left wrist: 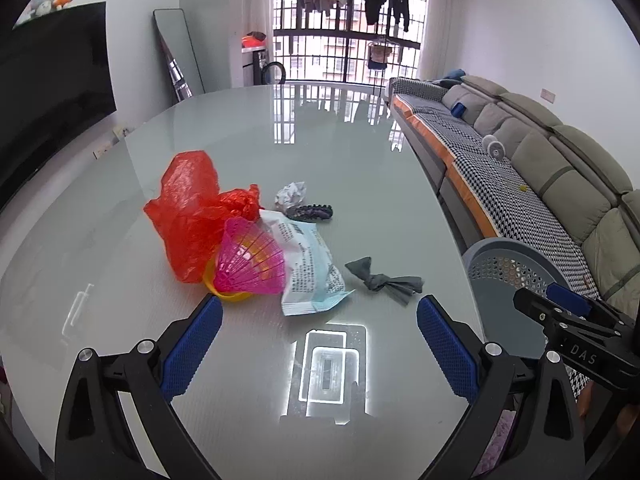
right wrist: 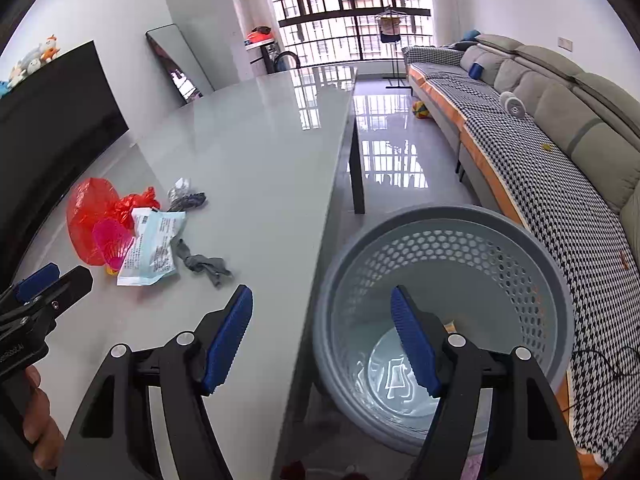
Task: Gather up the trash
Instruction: 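Move both tools back over the table toward the grey cloth, then grasp the grey cloth with the right tool while the left tool grasps the red bag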
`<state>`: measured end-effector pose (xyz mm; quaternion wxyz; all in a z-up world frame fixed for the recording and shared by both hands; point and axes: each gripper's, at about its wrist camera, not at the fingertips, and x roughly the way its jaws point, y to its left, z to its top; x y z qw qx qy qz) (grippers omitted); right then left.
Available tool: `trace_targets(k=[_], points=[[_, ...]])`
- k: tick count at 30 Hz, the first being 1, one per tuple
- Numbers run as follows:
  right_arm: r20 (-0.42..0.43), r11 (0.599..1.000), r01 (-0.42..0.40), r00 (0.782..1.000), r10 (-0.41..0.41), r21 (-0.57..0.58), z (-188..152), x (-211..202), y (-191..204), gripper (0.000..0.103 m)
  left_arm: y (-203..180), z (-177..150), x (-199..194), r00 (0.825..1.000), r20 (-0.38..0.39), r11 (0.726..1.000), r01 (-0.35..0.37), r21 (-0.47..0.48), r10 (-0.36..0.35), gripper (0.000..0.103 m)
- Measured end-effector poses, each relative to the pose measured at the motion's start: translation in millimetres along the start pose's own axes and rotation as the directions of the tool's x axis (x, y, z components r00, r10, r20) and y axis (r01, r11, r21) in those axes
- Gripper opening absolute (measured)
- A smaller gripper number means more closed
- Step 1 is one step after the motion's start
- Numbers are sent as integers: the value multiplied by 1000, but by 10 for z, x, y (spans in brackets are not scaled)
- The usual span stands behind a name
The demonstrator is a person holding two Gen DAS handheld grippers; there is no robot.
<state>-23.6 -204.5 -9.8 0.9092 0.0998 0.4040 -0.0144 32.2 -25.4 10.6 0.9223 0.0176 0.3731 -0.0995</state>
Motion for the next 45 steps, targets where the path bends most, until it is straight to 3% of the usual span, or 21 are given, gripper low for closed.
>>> trace_targets(k=[18,36,45], points=[[-117,983,-87,991,68,-163,101,689,756,69,648,-157,231,993,-45,990,-113,-87,109,96],[-157,946,-98,986,51,-310,344,1158,1012,68,682,-264,430,991,-92,989,-105,-105,96,96],[-172,934,-117,983,61,-337,381,1249,1112,52,774,-269,431,990,-97,986,-116,-122,104,96]])
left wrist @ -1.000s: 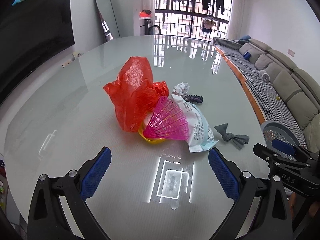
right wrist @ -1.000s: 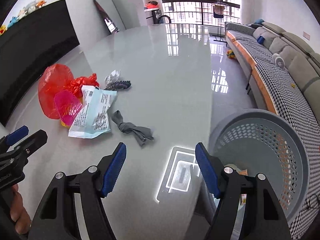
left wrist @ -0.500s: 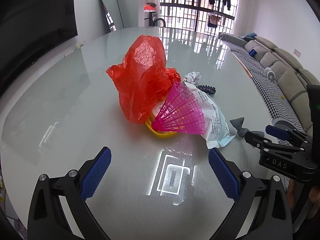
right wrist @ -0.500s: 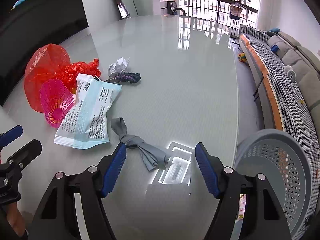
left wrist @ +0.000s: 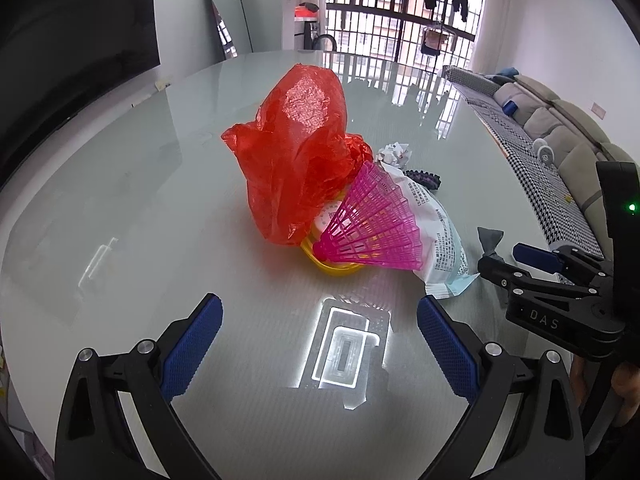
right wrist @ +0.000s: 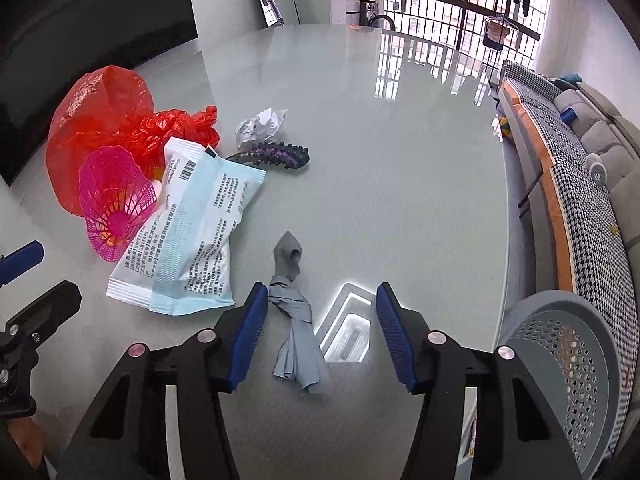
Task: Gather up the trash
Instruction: 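Grasp the grey cloth with the right tool while the left tool grasps the red bag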
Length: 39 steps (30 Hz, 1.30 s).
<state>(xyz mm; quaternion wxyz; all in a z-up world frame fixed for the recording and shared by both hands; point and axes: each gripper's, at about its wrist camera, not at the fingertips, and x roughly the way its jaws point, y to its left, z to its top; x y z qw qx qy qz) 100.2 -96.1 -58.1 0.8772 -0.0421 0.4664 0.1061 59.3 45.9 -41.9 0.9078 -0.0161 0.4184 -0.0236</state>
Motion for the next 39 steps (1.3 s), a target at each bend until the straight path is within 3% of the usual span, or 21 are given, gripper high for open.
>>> trace_targets(k=[10,25,33,39], points=[[14,1000,7,1000,-7,-19,-27,-27,16,18,75,29,-21,1000,1,1000,-24,-14,24,96],[39,992,-52,998,48,118,-324,-342,-161,17,275,122,-49,999,15,998,-51,-32,52,96],[43,987,-57,998,51,151,-415,-437,-222,17,276,485,-259,991,123,998,-46,-50,52,96],[56,987,-58,997,50,150,-415,-505,-203,17,196,760,-163,985,150,996,-78,-39,83,96]])
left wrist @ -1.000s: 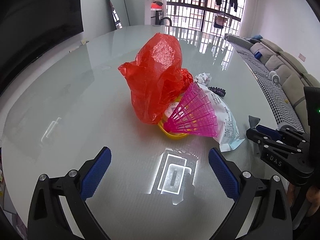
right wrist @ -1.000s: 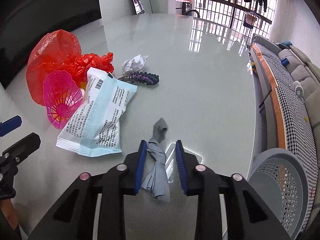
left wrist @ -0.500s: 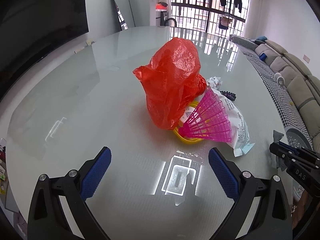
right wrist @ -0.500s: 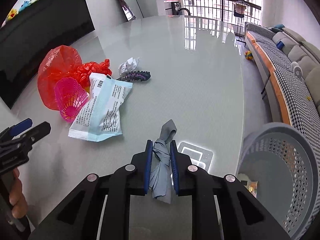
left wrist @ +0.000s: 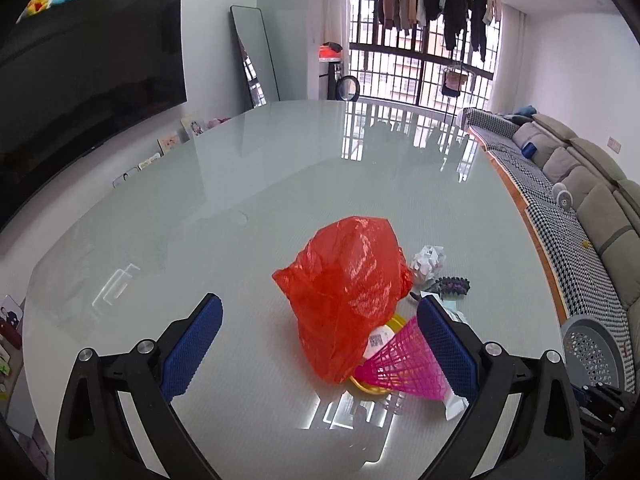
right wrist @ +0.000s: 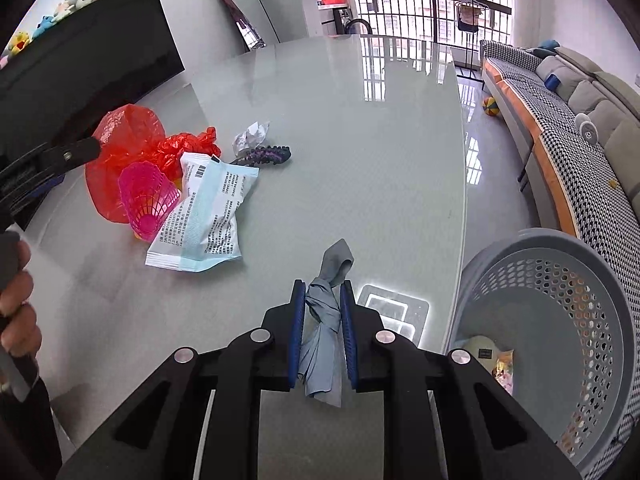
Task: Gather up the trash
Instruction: 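Grasp the grey cloth with the right tool while the left tool grasps the red bag, then carry the cloth and red bag over the wastebasket and release both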
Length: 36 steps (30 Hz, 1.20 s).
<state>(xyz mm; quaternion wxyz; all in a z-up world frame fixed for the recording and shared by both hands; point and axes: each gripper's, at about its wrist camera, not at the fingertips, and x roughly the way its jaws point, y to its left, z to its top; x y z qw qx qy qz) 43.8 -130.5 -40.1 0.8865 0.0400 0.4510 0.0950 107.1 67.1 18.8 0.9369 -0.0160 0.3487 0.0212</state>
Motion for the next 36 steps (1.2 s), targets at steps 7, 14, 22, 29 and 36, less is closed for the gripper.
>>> trace_targets(k=[7,14,22,29,36], points=[[0,1000,8,1000,-8,14,2,-23,-52,17,8,85,235,999,-38,1000,4,-9,-4,90],[-1,1000,9,1000,-9,19,7,-12,-59,17,39,61,267,998,-49,999,36,-23,-38,35],[10,1000,10,1000,-10,25,2,-41,-70,17,2,101,128,998,-12,998,62,-22,-62,8],[26,999,14,1000,-15,39,-20,-121,-116,17,-76,224,-148,995,60,996,85,-8,-84,8],[57,997,36,998,-40,72,-80,-318,-269,17,-373,229,-406,984,97,988,145,48,-149,8]])
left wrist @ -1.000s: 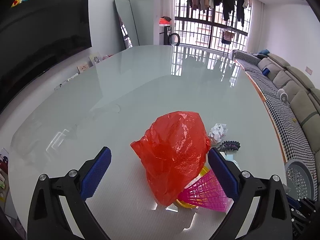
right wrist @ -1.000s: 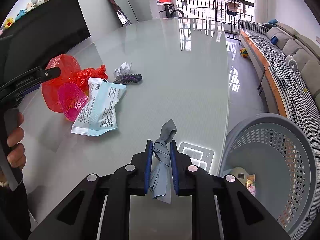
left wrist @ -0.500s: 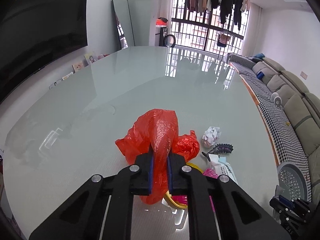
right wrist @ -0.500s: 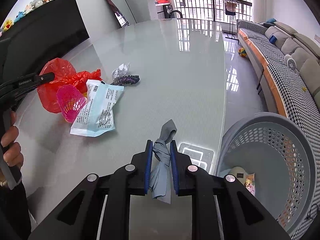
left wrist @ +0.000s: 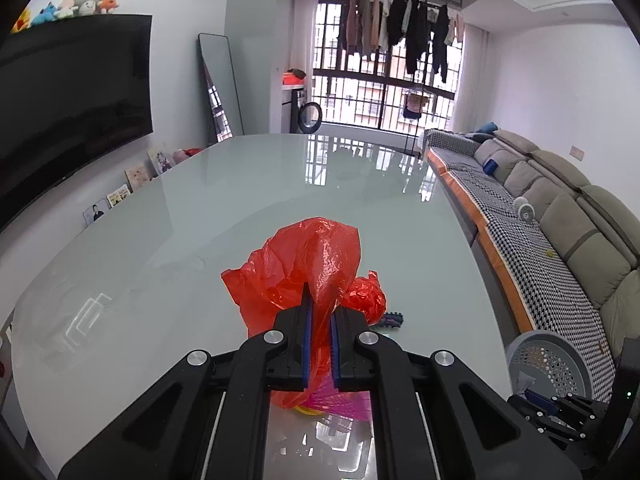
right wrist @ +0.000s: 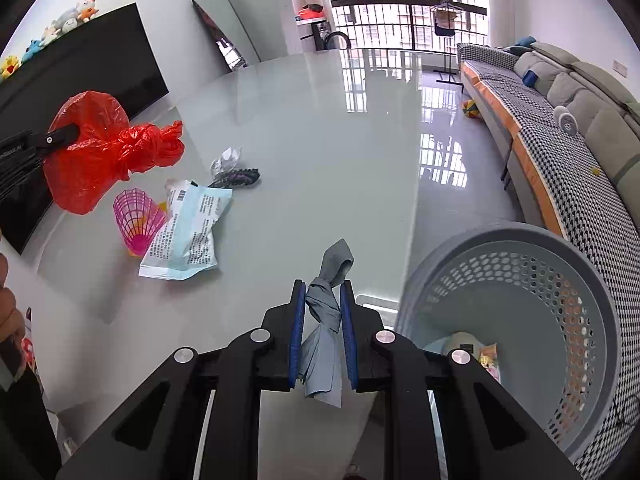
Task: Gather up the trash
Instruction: 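Carry the cloth and red bag over the wastebasket and release both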
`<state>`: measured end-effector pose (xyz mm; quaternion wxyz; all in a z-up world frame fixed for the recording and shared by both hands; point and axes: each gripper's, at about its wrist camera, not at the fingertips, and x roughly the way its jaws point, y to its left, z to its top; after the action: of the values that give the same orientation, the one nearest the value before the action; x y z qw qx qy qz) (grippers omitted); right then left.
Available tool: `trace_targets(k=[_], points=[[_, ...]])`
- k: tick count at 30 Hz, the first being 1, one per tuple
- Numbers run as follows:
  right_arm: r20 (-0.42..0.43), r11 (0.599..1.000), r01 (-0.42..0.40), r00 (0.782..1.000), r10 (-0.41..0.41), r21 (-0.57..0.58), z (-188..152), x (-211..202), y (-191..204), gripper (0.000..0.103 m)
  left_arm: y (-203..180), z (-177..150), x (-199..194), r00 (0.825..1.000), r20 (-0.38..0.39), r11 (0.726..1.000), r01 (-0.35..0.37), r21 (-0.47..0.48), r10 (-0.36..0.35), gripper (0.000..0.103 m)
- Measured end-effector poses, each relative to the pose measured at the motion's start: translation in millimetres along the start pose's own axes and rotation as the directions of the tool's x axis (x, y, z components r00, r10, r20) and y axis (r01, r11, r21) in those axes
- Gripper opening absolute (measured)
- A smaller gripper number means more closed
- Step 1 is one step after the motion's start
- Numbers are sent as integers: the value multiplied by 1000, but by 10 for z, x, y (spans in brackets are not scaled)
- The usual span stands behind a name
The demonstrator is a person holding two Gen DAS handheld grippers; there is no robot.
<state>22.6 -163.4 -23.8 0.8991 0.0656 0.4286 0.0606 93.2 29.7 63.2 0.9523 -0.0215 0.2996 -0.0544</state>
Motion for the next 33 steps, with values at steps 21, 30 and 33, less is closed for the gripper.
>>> trace_targets(k=[21,30,33], points=[[34,970,167,984,-176,177,-410,-672,-1113,17,-1744,-463,-134,935,-111,919,352,179,-337,8],[13,949,197,979,-206,245,-708,-690,-1609,17,-2350,-831,30,904,-233,880,411,237,-359,8],[1,946,188,981,-195,265,-771,-653,-1753,17,-2512,-937,104,896,-264,871,422,253,-357,8]])
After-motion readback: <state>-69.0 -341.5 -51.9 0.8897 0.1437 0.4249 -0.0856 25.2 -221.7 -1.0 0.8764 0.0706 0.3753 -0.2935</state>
